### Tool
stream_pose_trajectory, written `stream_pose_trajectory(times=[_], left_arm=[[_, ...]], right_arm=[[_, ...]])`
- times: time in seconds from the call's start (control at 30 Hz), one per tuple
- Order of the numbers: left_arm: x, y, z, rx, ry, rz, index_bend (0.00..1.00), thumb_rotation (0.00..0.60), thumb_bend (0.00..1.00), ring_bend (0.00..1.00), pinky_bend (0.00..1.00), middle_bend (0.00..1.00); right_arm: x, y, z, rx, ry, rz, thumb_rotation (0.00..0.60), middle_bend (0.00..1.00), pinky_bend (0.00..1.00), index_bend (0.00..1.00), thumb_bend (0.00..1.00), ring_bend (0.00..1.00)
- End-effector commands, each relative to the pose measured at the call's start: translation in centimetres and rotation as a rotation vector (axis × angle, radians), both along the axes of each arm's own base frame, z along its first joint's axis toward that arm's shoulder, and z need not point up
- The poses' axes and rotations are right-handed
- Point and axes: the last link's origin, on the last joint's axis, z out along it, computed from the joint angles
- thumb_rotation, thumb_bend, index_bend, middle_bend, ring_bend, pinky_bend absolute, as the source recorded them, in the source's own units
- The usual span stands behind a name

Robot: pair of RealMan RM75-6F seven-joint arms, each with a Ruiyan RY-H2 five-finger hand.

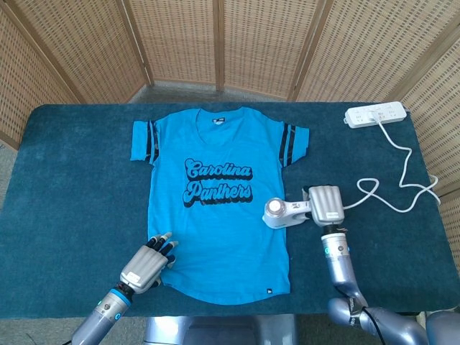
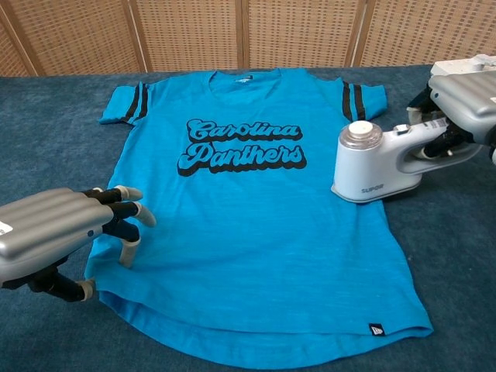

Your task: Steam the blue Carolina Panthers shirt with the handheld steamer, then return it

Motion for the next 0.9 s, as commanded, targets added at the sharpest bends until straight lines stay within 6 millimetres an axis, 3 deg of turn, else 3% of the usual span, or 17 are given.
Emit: stream_pose_trajectory(times=[0.03,0.37,0.73,0.9], left_arm=[[0.0,0.0,0.0,0.000,0.000,0.002,0.52,0.510,0.45,0.03,0.14,0.19],[0.2,0.0,0.0,0.001,0.006,-0.003,0.52,0.515,0.45,0.03,0.14,0.19],[0.4,0.0,0.0,0.006,0.011,-0.004,0.52,0.512,0.45,0.03,0.14,0.19],[0.4,-0.1,0.0,0.005,0.012,-0.003,0.52,0.513,0.45,0.03,0.14,0.19]], right_arm=[[-1.0,-0.7,0.8,-0.027,-0.008,-0.031,0.600,0.67,0.58,0.69,0.34,0.67],[-5.0,-1.6,3.3,-0.093,-0.006,-0.123,0.600,0.66,0.57,0.69,0.34,0.66],[-6.7,-1.5,3.9,-0.108,-0.026,-0.153,0.600,0.65,0.55,0.68,0.34,0.64],[-7.5,-1.3,3.6,-0.075,-0.016,-0.173,0.600,0.58,0.47,0.61,0.33,0.57]])
